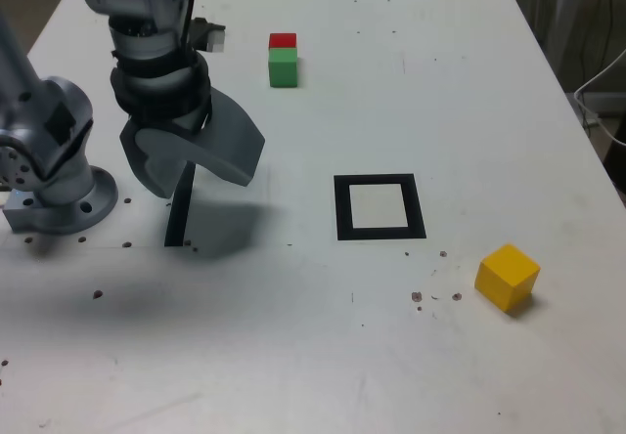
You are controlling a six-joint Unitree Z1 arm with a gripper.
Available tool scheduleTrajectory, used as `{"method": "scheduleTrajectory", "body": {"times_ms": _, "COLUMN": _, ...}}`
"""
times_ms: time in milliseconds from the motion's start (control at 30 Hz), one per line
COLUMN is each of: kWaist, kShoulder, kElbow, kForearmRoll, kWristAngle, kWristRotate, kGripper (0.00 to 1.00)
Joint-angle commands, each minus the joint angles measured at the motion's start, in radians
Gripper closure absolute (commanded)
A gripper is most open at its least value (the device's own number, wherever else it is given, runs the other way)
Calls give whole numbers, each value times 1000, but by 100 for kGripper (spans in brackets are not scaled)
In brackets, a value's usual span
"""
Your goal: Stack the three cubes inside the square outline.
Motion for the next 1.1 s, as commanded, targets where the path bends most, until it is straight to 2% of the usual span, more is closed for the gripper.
{"method": "scheduleTrajectory", "body": {"times_ms": 0, "kWaist": -2, "kShoulder": -4, "kElbow": 0, "kForearmRoll": 0, "kWristAngle": 2, "kWristRotate": -1, "kGripper": 0}}
{"method": "scheduleTrajectory", "body": {"times_ms": 400, "kWaist": -2, "kShoulder": -7, "kElbow": -2, "kForearmRoll": 0, "kWristAngle": 4, "kWristRotate": -1, "kGripper": 0}}
{"method": "scheduleTrajectory", "body": {"times_ms": 667, "kWaist": 16, "kShoulder": -19, "kElbow": -28, "kForearmRoll": -2, "kWristAngle": 32, "kWristRotate": 7, "kGripper": 0}}
{"method": "scheduleTrajectory", "body": {"times_ms": 833, "kWaist": 120, "kShoulder": -24, "kElbow": -81, "kForearmRoll": 13, "kWristAngle": 23, "kWristRotate": 108, "kGripper": 1}}
{"method": "scheduleTrajectory", "body": {"times_ms": 1067, "kWaist": 361, "kShoulder": -1, "kElbow": -162, "kForearmRoll": 32, "kWristAngle": 27, "kWristRotate": 342, "kGripper": 1}}
